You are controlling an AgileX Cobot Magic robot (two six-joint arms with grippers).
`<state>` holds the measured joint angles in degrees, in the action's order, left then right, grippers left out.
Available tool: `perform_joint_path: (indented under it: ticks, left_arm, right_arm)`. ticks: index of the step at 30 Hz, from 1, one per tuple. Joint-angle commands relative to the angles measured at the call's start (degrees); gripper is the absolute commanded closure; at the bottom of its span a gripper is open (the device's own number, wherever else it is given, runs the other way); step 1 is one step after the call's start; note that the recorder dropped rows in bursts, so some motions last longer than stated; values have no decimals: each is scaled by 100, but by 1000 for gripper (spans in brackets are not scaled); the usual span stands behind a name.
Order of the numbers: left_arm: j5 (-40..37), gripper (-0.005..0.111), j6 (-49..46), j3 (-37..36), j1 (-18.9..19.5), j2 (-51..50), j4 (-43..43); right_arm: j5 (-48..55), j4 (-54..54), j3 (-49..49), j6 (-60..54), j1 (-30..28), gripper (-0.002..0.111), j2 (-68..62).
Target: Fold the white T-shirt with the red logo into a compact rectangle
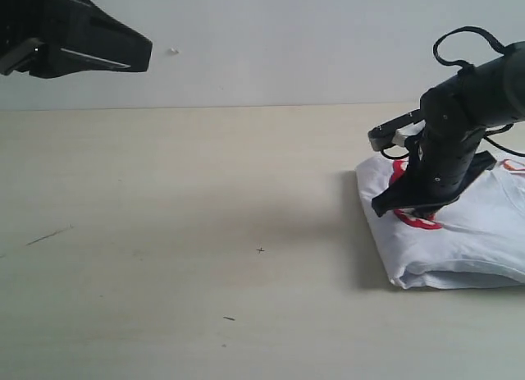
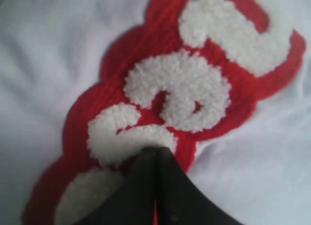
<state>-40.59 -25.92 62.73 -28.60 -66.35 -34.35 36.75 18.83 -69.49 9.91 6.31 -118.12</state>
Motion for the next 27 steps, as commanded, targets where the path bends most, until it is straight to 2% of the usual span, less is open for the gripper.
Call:
perform_joint_path:
  ticks: [1,5,11,16,20,25,27]
  left_arm:
    - [7,79,39,-12,8,40,-11]
    - [18,79,39,-12,8,40,-11]
    - [18,79,39,-12,8,40,-11]
    - [4,79,39,-12,8,40,-11]
    - [-30,79,39,-12,8,40,-23]
    - [-53,79,39,-12,8,40,-26]
    - [-78,79,39,-12,8,40,-26]
  right_arm:
    - [-588,-1838,52,-943,159,108,-453]
    - [-758,-2799,40,-1762,626,108,-466]
    - [-975,-3296,40,-1760,1271,108,-466]
    - [-1323,-4252,40,-1782,1623,108,-466]
    - [-1487,-4497,31,-1885,1893,108,-466]
    - [-1170,-4568,-387,-1885,2199,108,-466]
    - [-1170,-4581,-585,-1893,2301,105,-466]
